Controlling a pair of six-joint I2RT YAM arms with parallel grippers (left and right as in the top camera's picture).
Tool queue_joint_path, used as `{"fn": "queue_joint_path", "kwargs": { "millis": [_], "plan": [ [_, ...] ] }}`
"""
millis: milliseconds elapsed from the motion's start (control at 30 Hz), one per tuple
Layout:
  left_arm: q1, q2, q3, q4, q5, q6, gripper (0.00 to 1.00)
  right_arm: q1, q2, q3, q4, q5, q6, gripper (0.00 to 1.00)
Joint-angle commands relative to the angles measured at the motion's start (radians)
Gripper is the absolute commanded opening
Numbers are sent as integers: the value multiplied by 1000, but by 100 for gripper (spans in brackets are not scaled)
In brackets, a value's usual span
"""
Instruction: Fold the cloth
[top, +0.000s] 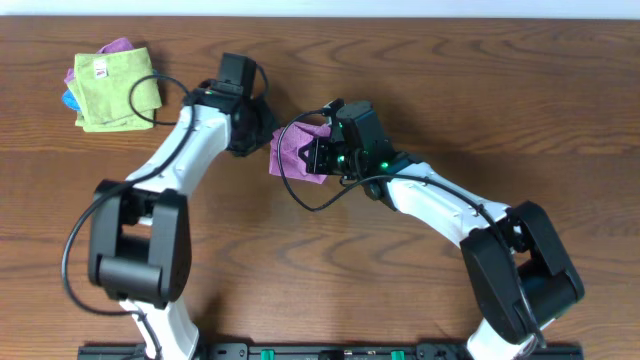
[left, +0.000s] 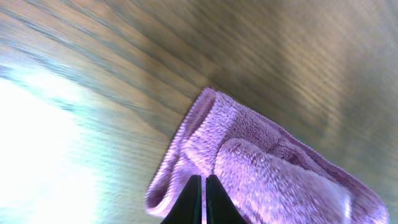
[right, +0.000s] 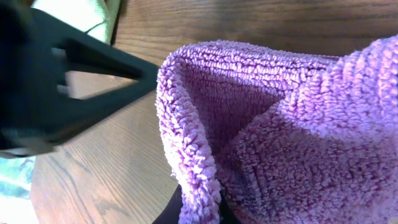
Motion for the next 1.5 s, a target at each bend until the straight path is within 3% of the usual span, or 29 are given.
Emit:
{"fn": "queue_joint_path", "kwargs": {
  "millis": [0,267,533,933,1133,1167,1233,1300,1333,1367,1467],
  "plan": [
    [12,-36,23,-28,-56,32,6,13,5,21,6,17,-20,1],
    [11,-46,23,-56,-72,32,6,13,34,57,9,41,-20,1],
    [18,-53,23,-66,-72,32,6,29,171,256,-171,36,-99,1],
    [117,-108,23,-77,-81,32,6,63,227,266,-161,39,-101,4],
    [140,-115,23,-81,-81,32,6,80,247,266,-153,32,-101,27],
    [141,-115,23,-81,-81,33,6,80,248,266,-150,18,-102,35],
    [141,-115,23,-80,-84,32,6,80,248,266,-145,13,-107,62],
    [141,-115,23,-80,-84,32,6,80,248,267,-136,5,-114,75],
    [141,-115,23,-80,-84,32,6,77,248,267,-131,-16,-116,95],
    [141,-115,23,-80,-84,33,6,72,248,268,-129,-39,-117,99],
    [141,-115,23,-80,-84,32,6,65,248,269,-129,-53,-117,99]
  ]
}}
